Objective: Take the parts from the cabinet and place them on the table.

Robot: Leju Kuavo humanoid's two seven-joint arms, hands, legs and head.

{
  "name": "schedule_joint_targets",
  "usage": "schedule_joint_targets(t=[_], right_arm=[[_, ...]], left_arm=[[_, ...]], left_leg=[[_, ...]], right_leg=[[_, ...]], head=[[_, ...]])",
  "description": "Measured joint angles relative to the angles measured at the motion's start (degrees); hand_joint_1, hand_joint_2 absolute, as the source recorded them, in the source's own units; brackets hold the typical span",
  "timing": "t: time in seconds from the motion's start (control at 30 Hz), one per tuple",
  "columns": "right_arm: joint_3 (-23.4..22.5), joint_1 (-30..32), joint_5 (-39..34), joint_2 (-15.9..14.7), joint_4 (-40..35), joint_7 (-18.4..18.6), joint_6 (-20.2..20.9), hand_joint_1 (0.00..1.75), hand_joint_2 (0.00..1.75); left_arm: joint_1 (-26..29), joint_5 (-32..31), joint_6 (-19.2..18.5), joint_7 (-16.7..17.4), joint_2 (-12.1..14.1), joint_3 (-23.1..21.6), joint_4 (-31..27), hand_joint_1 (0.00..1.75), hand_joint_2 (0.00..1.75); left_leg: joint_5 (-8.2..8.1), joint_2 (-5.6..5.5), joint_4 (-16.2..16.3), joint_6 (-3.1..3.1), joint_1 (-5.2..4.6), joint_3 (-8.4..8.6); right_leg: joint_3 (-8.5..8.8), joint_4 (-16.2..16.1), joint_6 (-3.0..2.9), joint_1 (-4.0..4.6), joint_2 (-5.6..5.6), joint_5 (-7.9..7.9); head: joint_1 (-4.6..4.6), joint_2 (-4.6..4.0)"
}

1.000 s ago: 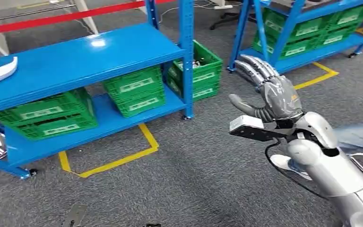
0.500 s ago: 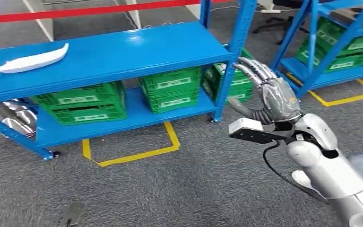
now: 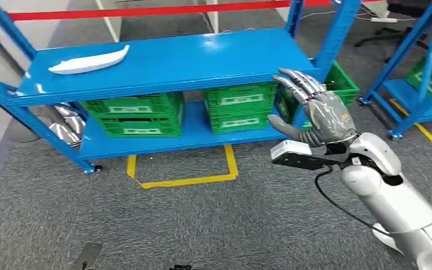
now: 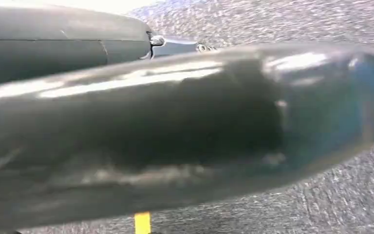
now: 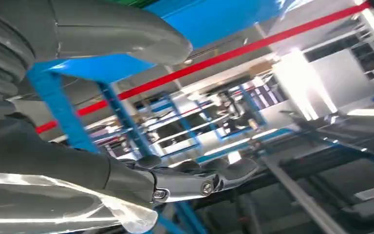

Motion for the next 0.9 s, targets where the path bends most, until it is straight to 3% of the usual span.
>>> schedule_joint_targets(t=[0.03, 0.07, 0.1, 0.2, 0.23, 0.27, 0.3, 0.33, 0.37, 0.4, 0.43, 0.47, 0.53, 0.57, 0.6, 0.67, 0.77, 0.8, 0.83, 0.87, 0.9], right_arm=[[0.00, -0.16, -0.04, 0.00, -0.02, 0.00, 0.04, 0.00, 1.75], [0.00, -0.37, -0.07, 0.00, -0.02, -0.07, 0.15, 0.00, 1.75], [0.00, -0.51, -0.11, 0.00, -0.02, -0.09, 0.15, 0.00, 1.75], [0.13, -0.54, -0.15, -0.07, -0.02, -0.09, 0.31, 0.00, 1.75], [0.24, -0.60, -0.15, -0.07, -0.04, -0.09, 0.33, 0.00, 1.75], [0.22, -0.60, -0.17, -0.11, 0.00, -0.09, 0.33, 0.00, 1.75], [0.22, -0.78, -0.22, -0.13, -0.02, -0.11, 0.33, 0.00, 1.75], [0.24, -0.79, -0.24, -0.18, 0.00, -0.11, 0.35, 0.00, 1.75], [0.31, -0.63, -0.24, -0.17, 0.04, -0.11, 0.41, 0.00, 1.75], [0.39, -0.43, -0.28, -0.17, 0.15, -0.07, 0.44, 0.00, 1.75], [0.48, -0.32, -0.28, -0.17, 0.22, -0.09, 0.50, 0.00, 1.75], [0.52, -0.33, -0.31, -0.17, 0.33, -0.09, 0.52, 0.00, 1.75], [0.52, -0.55, -0.31, -0.17, 0.33, -0.09, 0.52, 0.00, 1.75], [0.52, -0.64, -0.31, -0.17, 0.35, -0.09, 0.52, 0.00, 1.75], [0.52, -0.65, -0.33, -0.17, 0.42, -0.09, 0.52, 0.00, 1.75], [0.55, -0.44, -0.33, -0.20, 0.48, -0.04, 0.55, 0.00, 1.75], [0.59, -0.49, -0.33, -0.20, 0.48, -0.07, 0.55, 0.00, 1.75], [0.70, -0.72, -0.35, -0.17, 0.46, -0.15, 0.55, 0.00, 1.75], [0.72, -0.87, -0.37, -0.20, 0.48, -0.09, 0.55, 0.00, 0.00], [0.74, -0.92, -0.44, -0.20, 0.48, 0.04, 0.59, 0.00, 0.00], [0.79, -0.87, -0.44, -0.20, 0.52, 0.48, 0.70, 0.00, 0.00]], left_arm=[[-0.02, 0.00, 0.00, 0.00, 0.00, 0.00, 0.02, 0.00, 0.00], [-0.04, 0.00, 0.00, 0.00, 0.00, 0.00, 0.00, 0.00, 0.00], [-0.25, 0.00, 0.00, 0.00, -0.02, 0.00, 0.00, 0.00, 0.00], [-0.14, 0.00, 0.00, 0.00, 0.09, -0.02, 0.00, 0.00, 0.00], [-0.17, 0.00, 0.00, 0.00, 0.11, -0.02, 0.00, 0.00, 0.00], [-0.14, 0.00, 0.02, 0.00, -0.02, -0.02, 0.00, 0.00, 0.00], [-0.31, 0.00, 0.00, 0.00, -0.04, -0.02, 0.00, 0.00, 0.00], [-0.44, 0.00, 0.02, 0.00, 0.04, -0.02, 0.00, 0.00, 0.00], [-0.48, 0.00, 0.00, 0.00, 0.04, -0.02, 0.00, 0.00, 0.00], [-0.47, 0.00, -0.02, 0.00, 0.04, -0.02, 0.00, 0.00, 0.00], [-0.42, 0.00, -0.04, 0.00, 0.02, -0.02, 0.02, 0.00, 0.00], [-0.41, 0.00, -0.04, 0.00, -0.04, -0.02, 0.00, 0.00, 0.00], [-0.48, 0.00, -0.04, 0.00, -0.13, -0.02, 0.02, 0.00, 0.00], [-0.48, 0.00, -0.04, 0.00, -0.13, -0.02, 0.00, 0.00, 0.00], [-0.59, 0.00, -0.04, 0.00, -0.09, -0.02, 0.00, 0.00, 0.00], [-0.49, 0.00, -0.09, 0.00, -0.11, -0.02, 0.00, 0.00, 0.00], [-0.32, 0.00, -0.11, 0.00, -0.11, -0.02, 0.00, 0.00, 0.00], [-0.16, 0.00, -0.13, 0.00, 0.02, -0.02, 0.00, 0.00, 0.00], [-0.20, 0.00, -0.15, 0.00, -0.13, -0.02, 0.02, 0.00, 0.00], [-0.36, 0.00, -0.17, 0.00, -0.18, -0.04, 0.00, 0.00, 0.00], [-0.44, 0.11, -0.13, 0.00, -0.22, -0.02, 0.02, 0.00, 0.00]], left_leg=[[2.50, 0.93, -5.58, 0.26, -0.07, 2.90], [2.92, 3.55, -9.67, 0.52, -0.43, 4.96], [2.43, 4.46, -10.71, 0.83, -1.27, 5.38], [2.46, 2.73, -10.62, 1.61, -1.39, 4.82], [2.77, 2.01, -11.26, 2.07, -1.13, 5.42], [2.96, 1.46, -11.64, 2.36, -0.88, 5.69], [3.02, 1.00, -11.71, 2.73, -0.69, 5.72], [3.01, 0.33, -11.70, 3.01, -0.61, 5.69], [2.94, -0.29, -11.70, 3.13, -0.62, 5.69], [2.94, -1.02, -11.68, 3.13, -0.65, 5.69], [2.94, -1.78, -11.66, 3.13, -0.65, 5.72], [2.94, -2.54, -11.61, 3.12, -0.62, 5.73], [2.84, -4.05, -11.38, 2.95, -0.46, 5.83], [2.69, -4.66, -11.23, 2.70, -0.38, 5.72], [2.56, -5.27, -10.66, 2.28, -0.72, 5.29], [3.01, -6.42, -10.76, 1.50, -0.23, 4.68], [3.14, -6.94, -10.86, 1.23, -0.08, 4.57], [2.98, -7.35, -10.72, 0.78, -0.03, 4.36], [0.91, -2.48, -7.70, 0.41, -0.46, 3.24], [-1.18, -1.19, -3.57, 0.17, -0.32, 1.40], [-3.00, -0.65, 0.64, 0.05, -0.19, -0.51]], right_leg=[[0.34, 0.00, 0.15, 0.02, -0.69, -0.24], [0.56, -0.02, 0.41, 0.11, -1.27, -0.46], [0.37, 0.10, 0.76, 0.59, -1.74, -0.69], [0.80, -0.38, 1.29, 0.61, -3.47, -0.78], [1.07, -0.43, 1.82, 0.60, -4.06, -1.16], [0.54, 0.46, 2.02, 0.29, -1.89, -2.04], [-0.86, 3.45, 1.94, 0.24, 0.84, -3.78], [-3.24, 8.26, 2.03, 0.24, 2.37, -5.88], [-5.98, 13.46, 2.16, 0.23, 3.00, -7.85], [-8.29, 17.33, 2.23, 0.23, 3.17, -8.80], [-9.35, 18.31, 2.23, 0.24, 3.21, -8.22], [-9.08, 16.66, 2.21, 0.22, 3.21, -6.26], [-5.35, 7.59, 2.07, 0.02, 3.95, -0.52], [-3.39, 2.93, 2.15, -0.29, 6.08, 1.69], [-2.16, 0.93, 2.10, -0.64, 8.97, 1.11], [-1.87, 0.46, 1.84, -0.34, 8.00, 0.83], [-1.83, 0.59, 1.65, -0.24, 7.66, 0.83], [-1.40, -0.02, 0.96, -0.57, 6.21, 1.14], [-1.00, -0.17, 0.25, -0.38, 5.03, 1.07], [-0.91, -0.17, 0.09, -0.22, 4.42, 1.00], [-0.86, -0.17, -0.02, -0.11, 3.86, 0.91]], head=[[0.04, 0.00], [0.02, 0.00], [-0.02, 0.00], [0.17, 0.00], [0.11, 0.02], [0.35, 0.00], [0.69, 0.02], [0.85, 0.02], [0.87, 0.02], [0.81, 0.02], [0.87, 0.00], [0.83, 0.00], [0.83, 0.00], [0.87, 0.00], [0.81, 0.00], [0.77, 0.00], [0.83, 0.00], [0.76, 0.02], [0.33, 0.02], [0.42, 0.00], [0.37, 0.00]])
